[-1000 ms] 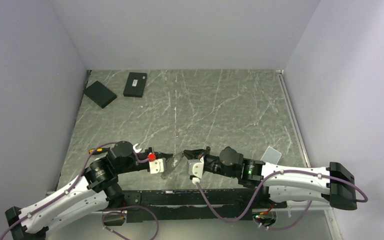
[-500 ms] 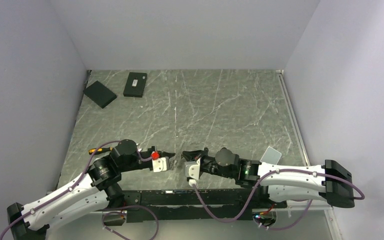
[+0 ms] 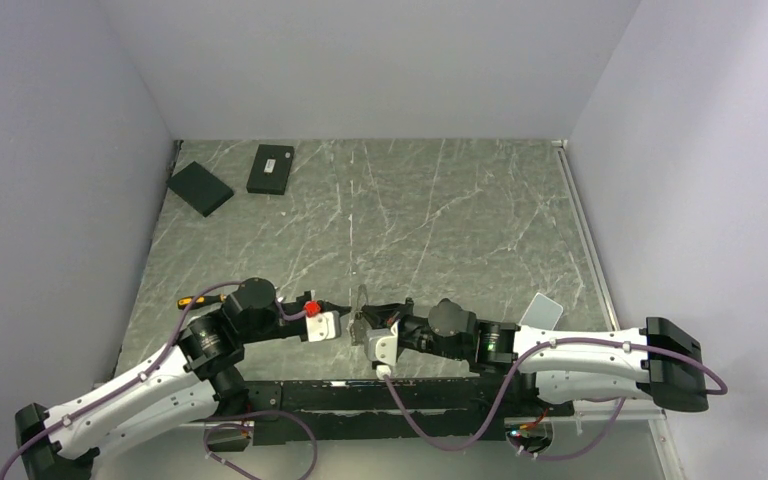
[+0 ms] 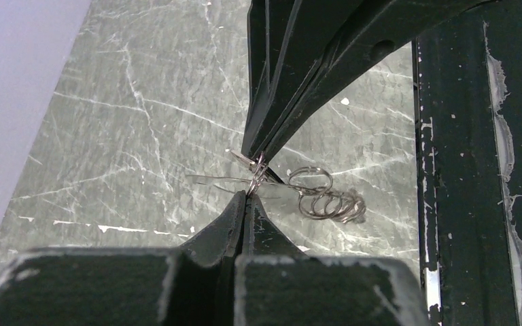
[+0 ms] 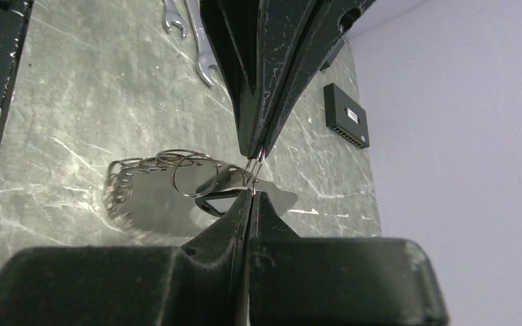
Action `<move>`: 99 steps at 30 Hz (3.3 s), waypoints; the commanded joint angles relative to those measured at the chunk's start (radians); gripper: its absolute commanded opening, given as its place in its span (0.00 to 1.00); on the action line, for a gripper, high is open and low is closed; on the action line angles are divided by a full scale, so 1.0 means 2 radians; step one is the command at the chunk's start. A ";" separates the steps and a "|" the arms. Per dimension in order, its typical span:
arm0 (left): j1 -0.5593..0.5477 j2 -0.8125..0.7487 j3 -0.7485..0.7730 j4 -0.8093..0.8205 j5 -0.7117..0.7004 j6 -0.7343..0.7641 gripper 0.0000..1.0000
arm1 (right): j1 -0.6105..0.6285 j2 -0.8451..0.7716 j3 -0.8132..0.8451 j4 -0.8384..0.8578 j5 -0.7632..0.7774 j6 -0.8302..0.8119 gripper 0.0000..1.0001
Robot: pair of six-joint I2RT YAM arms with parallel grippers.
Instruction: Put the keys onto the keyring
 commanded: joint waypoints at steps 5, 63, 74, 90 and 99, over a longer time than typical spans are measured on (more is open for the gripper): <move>0.001 0.004 0.002 0.035 -0.003 -0.013 0.00 | 0.009 -0.002 0.007 0.032 0.009 -0.009 0.00; 0.001 0.030 0.020 -0.021 0.079 0.022 0.00 | 0.043 0.033 0.031 -0.005 0.008 -0.031 0.00; 0.001 -0.011 0.011 -0.022 0.055 0.008 0.00 | 0.043 0.019 0.018 -0.012 0.023 -0.023 0.00; 0.001 -0.012 0.005 -0.036 0.011 -0.003 0.00 | 0.046 0.016 0.016 -0.008 0.021 -0.022 0.00; 0.001 -0.016 0.004 -0.037 0.010 -0.005 0.00 | 0.049 0.015 0.015 -0.009 0.026 -0.022 0.00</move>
